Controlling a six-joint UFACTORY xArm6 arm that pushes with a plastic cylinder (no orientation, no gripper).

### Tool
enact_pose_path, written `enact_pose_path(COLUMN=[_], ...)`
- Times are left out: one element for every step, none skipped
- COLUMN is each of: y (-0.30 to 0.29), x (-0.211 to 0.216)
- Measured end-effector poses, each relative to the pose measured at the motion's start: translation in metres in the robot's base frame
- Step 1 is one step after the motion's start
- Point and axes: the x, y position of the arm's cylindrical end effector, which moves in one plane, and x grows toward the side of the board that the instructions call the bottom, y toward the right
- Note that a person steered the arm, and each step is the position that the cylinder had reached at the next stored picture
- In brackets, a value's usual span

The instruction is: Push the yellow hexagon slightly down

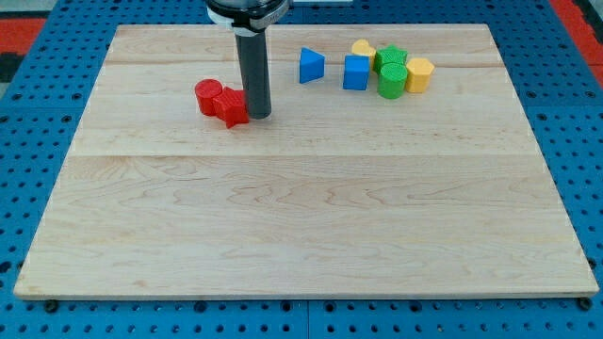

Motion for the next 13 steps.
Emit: enact_pose_path(y=[0.042, 0.120, 0.203, 0.287, 0.347, 0.367, 0.364, 0.304, 0.236, 0.191, 0.157, 0.148, 0.142], x=[0.018, 0.040, 0.040, 0.024, -0.011, -0.071, -0.097, -0.096, -0.085, -0.068, -0.045, -0.015, 0.018])
